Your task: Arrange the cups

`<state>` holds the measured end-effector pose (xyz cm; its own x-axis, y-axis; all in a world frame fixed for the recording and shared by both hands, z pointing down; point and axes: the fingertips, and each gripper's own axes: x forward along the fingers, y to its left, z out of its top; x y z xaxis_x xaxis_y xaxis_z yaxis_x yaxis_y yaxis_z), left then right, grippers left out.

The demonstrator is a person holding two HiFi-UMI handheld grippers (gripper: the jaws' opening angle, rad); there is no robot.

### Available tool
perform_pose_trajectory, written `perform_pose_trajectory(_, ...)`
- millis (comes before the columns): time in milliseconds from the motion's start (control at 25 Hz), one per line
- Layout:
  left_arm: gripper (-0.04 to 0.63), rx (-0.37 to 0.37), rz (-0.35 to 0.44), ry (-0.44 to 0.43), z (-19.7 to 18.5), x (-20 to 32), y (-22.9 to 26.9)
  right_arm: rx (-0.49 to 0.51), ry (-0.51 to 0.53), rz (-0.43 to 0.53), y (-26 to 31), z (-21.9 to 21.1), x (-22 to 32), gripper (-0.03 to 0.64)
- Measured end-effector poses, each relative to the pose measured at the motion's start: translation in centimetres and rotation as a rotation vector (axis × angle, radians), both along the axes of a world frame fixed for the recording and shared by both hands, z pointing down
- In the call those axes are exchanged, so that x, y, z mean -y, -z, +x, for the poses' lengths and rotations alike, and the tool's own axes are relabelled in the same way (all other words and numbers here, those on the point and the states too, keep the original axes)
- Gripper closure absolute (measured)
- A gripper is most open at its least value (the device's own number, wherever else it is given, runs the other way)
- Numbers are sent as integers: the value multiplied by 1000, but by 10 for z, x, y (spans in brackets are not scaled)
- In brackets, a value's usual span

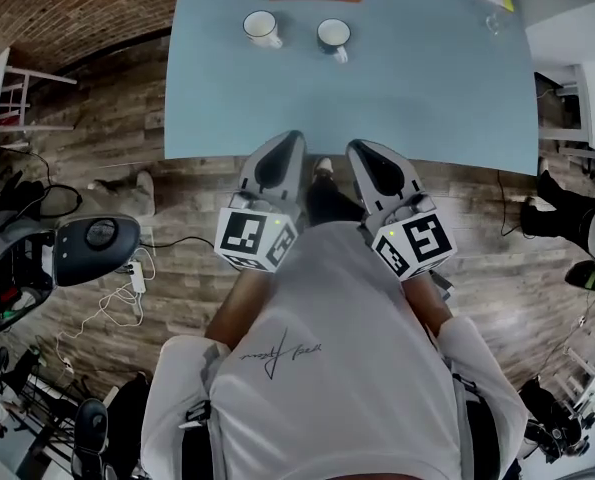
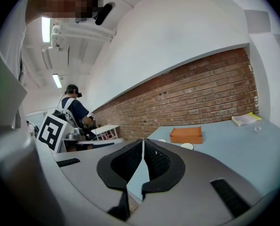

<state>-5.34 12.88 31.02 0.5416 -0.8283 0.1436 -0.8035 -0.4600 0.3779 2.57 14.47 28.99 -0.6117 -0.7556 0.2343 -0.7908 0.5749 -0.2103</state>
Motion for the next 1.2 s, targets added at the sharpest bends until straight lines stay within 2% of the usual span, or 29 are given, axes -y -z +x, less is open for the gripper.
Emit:
perform_pose_trajectory(480,589,48,7,138,16,76,-11,1,97,31,1,17,70,595)
perform_pose_trajectory(880,589,139,-31,377,-6,115,-54,-22,183,35,-8,5,92,595)
perform_pose_trajectory(1200,589,188,-65,427,-5,145,-86,-33,197,28,-18,-9,111,595)
